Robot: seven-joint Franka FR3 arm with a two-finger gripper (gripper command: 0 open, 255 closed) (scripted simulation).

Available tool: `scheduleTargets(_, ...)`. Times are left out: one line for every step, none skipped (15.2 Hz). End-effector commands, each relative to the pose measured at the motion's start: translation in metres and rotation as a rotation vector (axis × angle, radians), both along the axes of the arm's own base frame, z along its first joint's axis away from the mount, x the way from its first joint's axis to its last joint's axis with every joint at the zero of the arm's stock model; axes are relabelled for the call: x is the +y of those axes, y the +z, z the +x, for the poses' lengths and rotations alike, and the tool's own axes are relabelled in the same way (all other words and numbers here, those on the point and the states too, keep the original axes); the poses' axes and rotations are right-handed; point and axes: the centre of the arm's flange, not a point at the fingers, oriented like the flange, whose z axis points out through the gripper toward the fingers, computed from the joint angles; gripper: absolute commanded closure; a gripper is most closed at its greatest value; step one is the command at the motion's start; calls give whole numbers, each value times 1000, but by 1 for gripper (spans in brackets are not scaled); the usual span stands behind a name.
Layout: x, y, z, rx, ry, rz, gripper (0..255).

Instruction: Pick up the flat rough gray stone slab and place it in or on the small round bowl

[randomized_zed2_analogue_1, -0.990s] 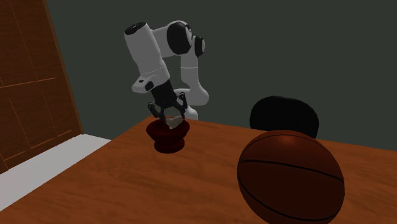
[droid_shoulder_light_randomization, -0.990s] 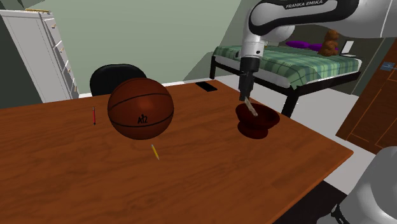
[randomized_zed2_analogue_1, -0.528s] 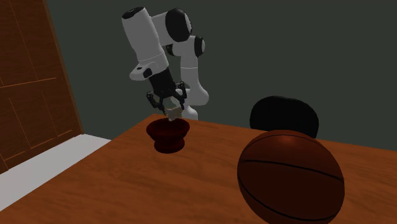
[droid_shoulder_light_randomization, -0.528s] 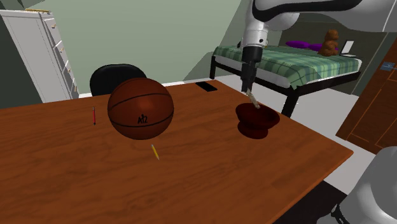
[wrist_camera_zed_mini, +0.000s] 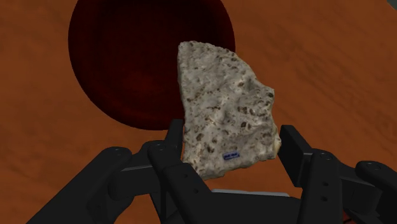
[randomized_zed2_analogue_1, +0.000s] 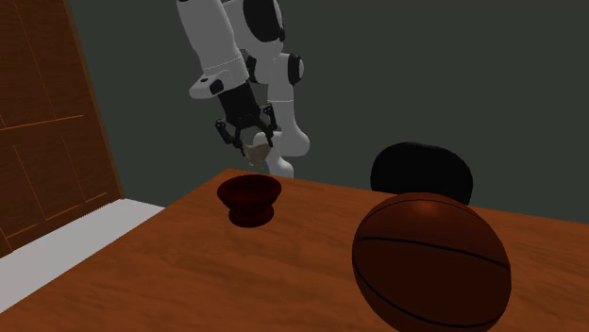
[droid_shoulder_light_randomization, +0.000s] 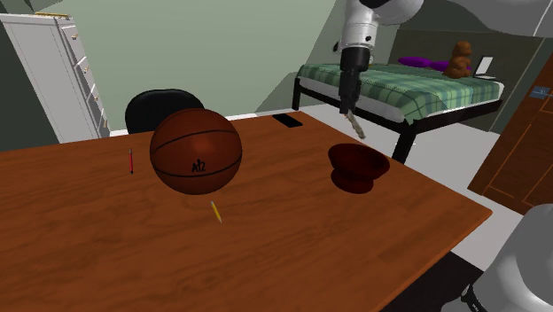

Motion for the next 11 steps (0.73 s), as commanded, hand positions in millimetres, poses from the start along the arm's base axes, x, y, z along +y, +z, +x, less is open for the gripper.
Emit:
scheduleTargets(-7,11,-8,0,0,0,255)
scheduleTargets(-16,17,-16,0,0,0,255)
scheduleTargets(-24,24,-25,0,0,0,255)
scheduleTargets(-32,31,-34,0,0,0,255)
scheduleTargets(-32,25,-34,0,0,0,255)
scheduleTargets(-32,20,-34,0,0,0,255)
scheduleTargets(-32,15,-34,0,0,0,255)
scheduleTargets(-32,10,-34,0,0,0,255)
scheduleTargets(-32,4,-34,0,0,0,255)
scheduleTargets(-32,-1,-34,0,0,0,255)
scheduleTargets(-32,-6,-34,0,0,0,255)
